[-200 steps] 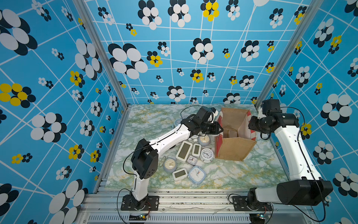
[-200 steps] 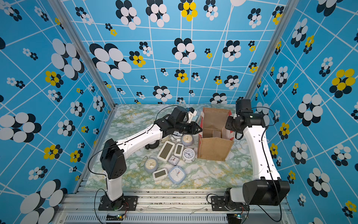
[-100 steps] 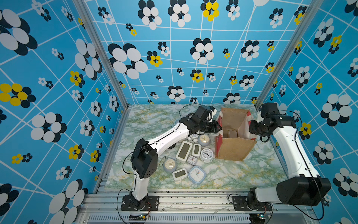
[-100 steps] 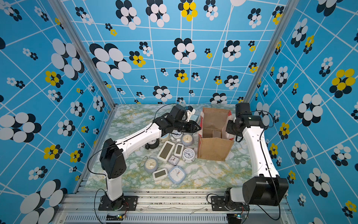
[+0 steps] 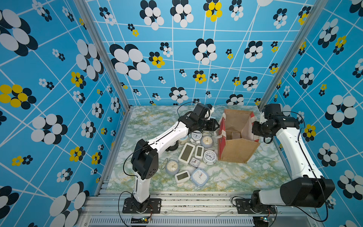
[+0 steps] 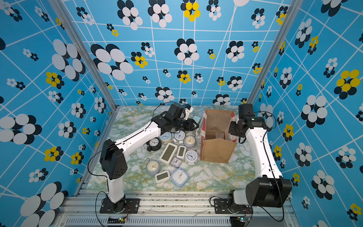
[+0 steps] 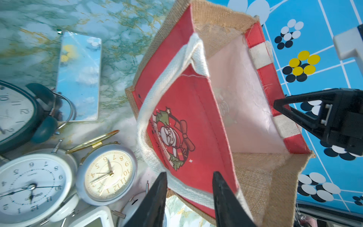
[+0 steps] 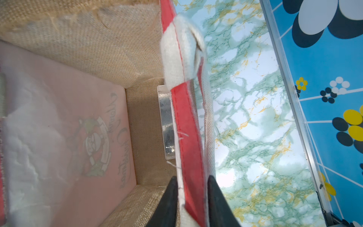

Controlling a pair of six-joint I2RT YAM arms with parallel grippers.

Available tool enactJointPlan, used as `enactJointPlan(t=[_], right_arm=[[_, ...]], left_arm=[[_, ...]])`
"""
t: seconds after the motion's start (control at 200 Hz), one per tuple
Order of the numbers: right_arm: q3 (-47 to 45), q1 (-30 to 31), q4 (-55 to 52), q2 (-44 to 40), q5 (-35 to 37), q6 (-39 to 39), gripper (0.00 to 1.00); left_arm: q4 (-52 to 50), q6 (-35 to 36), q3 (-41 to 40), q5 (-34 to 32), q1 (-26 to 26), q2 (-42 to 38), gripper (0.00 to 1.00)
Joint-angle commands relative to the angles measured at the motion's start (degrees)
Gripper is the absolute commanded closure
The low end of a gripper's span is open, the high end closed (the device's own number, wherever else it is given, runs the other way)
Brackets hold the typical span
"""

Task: Put the alarm clock into the canvas bag
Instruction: Pick up the alarm from the center of the board.

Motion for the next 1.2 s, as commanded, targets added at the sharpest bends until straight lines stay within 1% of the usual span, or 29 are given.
enactJointPlan(t=[0.0,0.15,0.25,0.325,0.335,0.35,0.435,0.64,0.79,0.87,0.915,1.194], right_arm=[[-0.6,-0.2,0.8,0.4,-0.1,-0.5,0.83],[-0.3,-0.2,0.5,0.2,-0.1,-1.0,1.00],[-0.3,-0.3,0.1,0.2,0.1,-1.3,1.00],[-0.4,-0.2,0.0,0.1,0.2,-1.4,1.00],[-0.4,-0.2,-0.1,0.1,0.3,-1.4,1.00],[-0.3,-0.3,-0.1,0.0,0.3,-1.4,1.00],[-0.3,-0.2,-0.2,-0.1,0.5,-1.5,1.00],[-0.2,-0.3,-0.2,0.0,0.4,-1.6,1.00],[-0.2,-0.2,-0.1,0.4,-0.1,-1.7,1.00],[-0.3,-0.3,0.0,0.4,-0.4,-1.7,1.00],[-0.2,-0.3,0.0,0.5,-0.5,-1.6,1.00],[0.0,-0.3,0.0,0.9,-0.9,-1.7,1.00]], left_arm=[[-1.1,3.3,1.8,-1.2,2.6,-0.1,0.58],[-1.8,7.2,4.1,-1.2,4.7,3.8,0.58],[-2.4,9.8,7.3,-1.8,5.2,7.9,0.58],[-3.6,11.2,10.7,-4.2,5.2,11.2,0.58],[-3.8,11.4,11.3,-4.6,5.2,12.0,0.54],[-4.2,11.7,12.0,-5.0,5.2,12.6,0.52],[-6.0,13.1,16.9,-7.4,5.2,17.5,0.48],[-6.1,15.3,24.7,-14.6,4.3,26.6,0.36],[-7.9,16.4,31.3,-16.2,4.4,33.4,0.31],[-7.6,17.1,33.4,-16.3,4.3,36.0,0.29],[-6.9,17.5,34.3,-16.2,4.3,37.1,0.25],[-3.4,18.3,37.4,-17.2,4.3,41.8,0.24]])
